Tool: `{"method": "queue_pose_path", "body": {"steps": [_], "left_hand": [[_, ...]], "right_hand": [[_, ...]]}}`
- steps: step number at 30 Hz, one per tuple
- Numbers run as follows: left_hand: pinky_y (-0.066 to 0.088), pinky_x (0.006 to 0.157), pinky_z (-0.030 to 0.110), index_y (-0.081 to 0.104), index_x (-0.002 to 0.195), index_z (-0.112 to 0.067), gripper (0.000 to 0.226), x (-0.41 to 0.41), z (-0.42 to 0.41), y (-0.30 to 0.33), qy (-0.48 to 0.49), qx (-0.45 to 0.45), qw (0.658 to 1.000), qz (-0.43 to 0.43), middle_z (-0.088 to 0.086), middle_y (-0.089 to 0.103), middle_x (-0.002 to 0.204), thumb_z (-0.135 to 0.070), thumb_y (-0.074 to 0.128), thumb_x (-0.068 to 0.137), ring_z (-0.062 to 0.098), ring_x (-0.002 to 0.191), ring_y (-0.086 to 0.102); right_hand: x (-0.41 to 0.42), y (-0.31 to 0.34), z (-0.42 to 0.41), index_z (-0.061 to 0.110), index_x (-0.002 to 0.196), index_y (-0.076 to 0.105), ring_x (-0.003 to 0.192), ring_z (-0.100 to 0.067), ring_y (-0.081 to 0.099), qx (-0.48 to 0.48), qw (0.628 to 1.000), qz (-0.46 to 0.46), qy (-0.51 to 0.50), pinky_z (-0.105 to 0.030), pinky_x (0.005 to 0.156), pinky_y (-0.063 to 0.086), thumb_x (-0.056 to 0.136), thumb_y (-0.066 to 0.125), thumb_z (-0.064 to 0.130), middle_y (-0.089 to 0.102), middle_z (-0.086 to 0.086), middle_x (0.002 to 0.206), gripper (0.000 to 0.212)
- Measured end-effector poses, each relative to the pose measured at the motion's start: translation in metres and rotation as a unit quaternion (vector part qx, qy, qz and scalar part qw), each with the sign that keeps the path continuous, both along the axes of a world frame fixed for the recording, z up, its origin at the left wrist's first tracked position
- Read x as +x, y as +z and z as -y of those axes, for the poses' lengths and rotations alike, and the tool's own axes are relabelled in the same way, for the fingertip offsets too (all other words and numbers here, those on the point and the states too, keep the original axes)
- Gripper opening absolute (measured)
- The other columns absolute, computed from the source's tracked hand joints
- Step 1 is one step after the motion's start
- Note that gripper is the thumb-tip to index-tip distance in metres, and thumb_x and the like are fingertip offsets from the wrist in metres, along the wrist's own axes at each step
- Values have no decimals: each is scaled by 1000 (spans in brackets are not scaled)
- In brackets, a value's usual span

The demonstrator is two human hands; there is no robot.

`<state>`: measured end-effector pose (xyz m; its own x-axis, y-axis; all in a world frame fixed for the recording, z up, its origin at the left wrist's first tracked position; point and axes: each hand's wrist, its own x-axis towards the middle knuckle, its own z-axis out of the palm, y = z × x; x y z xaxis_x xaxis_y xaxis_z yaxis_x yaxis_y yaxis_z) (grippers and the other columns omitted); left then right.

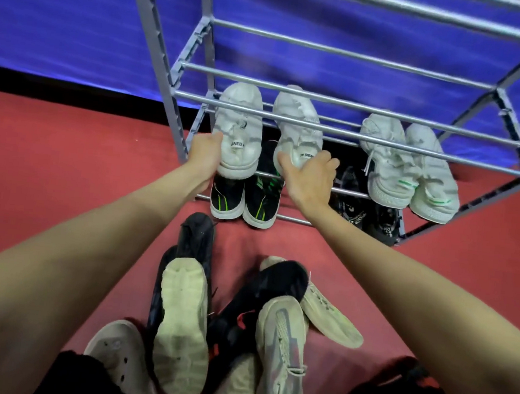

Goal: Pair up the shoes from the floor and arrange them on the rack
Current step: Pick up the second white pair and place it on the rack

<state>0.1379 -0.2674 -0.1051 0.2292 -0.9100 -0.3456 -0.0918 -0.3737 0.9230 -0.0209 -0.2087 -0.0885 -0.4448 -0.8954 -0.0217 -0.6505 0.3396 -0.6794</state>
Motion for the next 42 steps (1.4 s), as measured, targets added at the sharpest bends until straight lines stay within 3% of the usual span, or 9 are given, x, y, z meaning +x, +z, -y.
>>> {"method": "queue_pose_path", "body": {"steps": [4, 6, 9, 18, 25, 28, 30, 34, 42], "left_hand": [[38, 70, 30, 61, 85, -5, 22, 2, 12, -6, -9, 2, 1000, 19, 9, 57, 82, -18, 45, 93, 20, 76, 51], [42, 75, 34, 64, 100, 3, 31, 5, 19, -12, -16, 6, 999, 32, 17, 64, 93, -21, 45, 92, 24, 86, 58], [44, 76, 36, 63, 110, 7, 40, 10, 31, -25, -25, 19, 999, 35, 24, 67, 108, -22, 47, 88, 30, 96, 63], [42, 102, 37, 55, 126, 3, 39, 4, 28, -23, 4, 30, 997, 65, 21, 59, 128, -21, 39, 99, 34, 121, 54], [43, 102, 38, 57, 120, 3, 42, 0, 21, -21, 7, 32, 995, 97, 21, 60, 126, -27, 35, 100, 36, 120, 54], [40, 92, 31, 58, 120, 1, 42, -5, 9, -17, 12, 17, 992, 125, 18, 61, 123, -24, 30, 101, 32, 116, 55], [41, 90, 34, 58, 116, 4, 43, -6, -5, -17, 19, 2, 988, 154, 20, 61, 122, -22, 26, 101, 34, 114, 55], [38, 80, 35, 53, 119, 4, 39, -2, -37, -21, 17, -11, 976, 215, 22, 59, 121, -21, 29, 101, 36, 112, 54], [40, 94, 37, 56, 119, -2, 32, 1, -127, -23, -76, 11, 953, 293, 20, 61, 122, -13, 38, 95, 34, 116, 54]], "right_hand": [[8, -11, 13, -6, 118, 43, 114, -38, 44, 10, 1000, 3, -23, -41, 100, 38, 80, 60, 54, 45, -22, 122, 73], [12, -16, 17, -7, 119, 42, 115, -38, 43, 17, 1000, 5, -24, -40, 100, 35, 81, 59, 55, 46, -23, 123, 74], [17, -26, 19, -6, 122, 41, 115, -37, 43, 35, 999, 5, -22, -39, 100, 35, 82, 57, 59, 45, -22, 125, 78], [21, -42, 17, -4, 125, 37, 119, -37, 39, 58, 997, -13, 58, -40, 103, 32, 85, 53, 61, 41, -23, 128, 78], [16, -38, 15, -1, 130, 37, 121, -40, 42, 83, 994, -10, 74, -44, 103, 35, 84, 53, 61, 40, -21, 133, 79], [8, -35, 12, 1, 131, 37, 120, -40, 45, 102, 989, 4, 104, -46, 101, 39, 84, 54, 60, 42, -20, 134, 77], [1, -32, 6, 5, 135, 35, 121, -36, 44, 114, 985, 29, 126, -44, 103, 39, 84, 55, 56, 43, -19, 134, 74], [-12, -24, -25, 7, 148, 16, 128, -33, 40, 91, 982, 25, 166, -39, 106, 35, 90, 54, 42, 32, -20, 142, 78], [-43, -27, -130, -1, 147, 11, 128, -41, 38, 156, 959, -63, 229, -39, 108, 33, 90, 57, 18, 26, -25, 141, 76]]}}
